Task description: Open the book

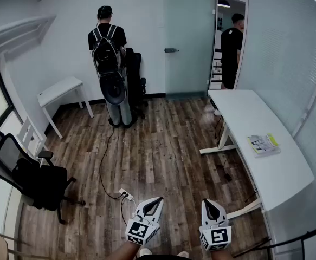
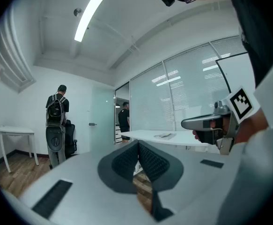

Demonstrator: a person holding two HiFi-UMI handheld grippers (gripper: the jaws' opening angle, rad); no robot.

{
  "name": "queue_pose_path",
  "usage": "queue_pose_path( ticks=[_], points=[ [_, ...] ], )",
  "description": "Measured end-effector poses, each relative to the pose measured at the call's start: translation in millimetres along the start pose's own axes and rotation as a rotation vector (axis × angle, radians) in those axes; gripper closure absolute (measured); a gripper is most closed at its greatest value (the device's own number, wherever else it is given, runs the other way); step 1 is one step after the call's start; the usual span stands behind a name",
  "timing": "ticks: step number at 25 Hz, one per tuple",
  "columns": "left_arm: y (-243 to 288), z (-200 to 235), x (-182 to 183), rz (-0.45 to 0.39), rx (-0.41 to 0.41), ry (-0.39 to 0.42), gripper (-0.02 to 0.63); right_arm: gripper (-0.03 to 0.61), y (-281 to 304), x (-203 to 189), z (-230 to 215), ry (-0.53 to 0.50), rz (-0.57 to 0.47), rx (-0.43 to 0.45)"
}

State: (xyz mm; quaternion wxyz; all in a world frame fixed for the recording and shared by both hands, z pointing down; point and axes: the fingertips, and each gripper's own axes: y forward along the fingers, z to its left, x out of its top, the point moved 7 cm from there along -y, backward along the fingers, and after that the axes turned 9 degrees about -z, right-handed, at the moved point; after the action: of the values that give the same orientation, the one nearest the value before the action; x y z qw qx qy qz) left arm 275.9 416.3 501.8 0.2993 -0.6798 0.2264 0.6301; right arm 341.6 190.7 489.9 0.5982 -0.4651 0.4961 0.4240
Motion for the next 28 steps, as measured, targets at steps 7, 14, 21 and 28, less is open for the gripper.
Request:
queue_pose_path(
  ticks=[7,14,21,28],
  points=[
    [0.5,-7.9,-3.2,0.024,-0.007,-0.011,0.600,0.574,2.1,12.8,1.4,-0.019,0.001,0.005],
    [2.8,-18.5,-8.5,0.040,-0.022,-0.002,0.600,0.572,-9.4,12.8,-10.6,0.051,-0.051,-0.030],
    [14.0,-38.4,-3.1,0.055,-0.028,-0.021,0.600,0.573,-24.5,10.8,-34.7,0.078,-0.056,-0.029],
    [50.0,-66.1,-8.7,0.070,-0.045,-0.037,0.600,0.572,-38.5,18.8,-71.5,0.069,-0.073,-0.011]
  ],
)
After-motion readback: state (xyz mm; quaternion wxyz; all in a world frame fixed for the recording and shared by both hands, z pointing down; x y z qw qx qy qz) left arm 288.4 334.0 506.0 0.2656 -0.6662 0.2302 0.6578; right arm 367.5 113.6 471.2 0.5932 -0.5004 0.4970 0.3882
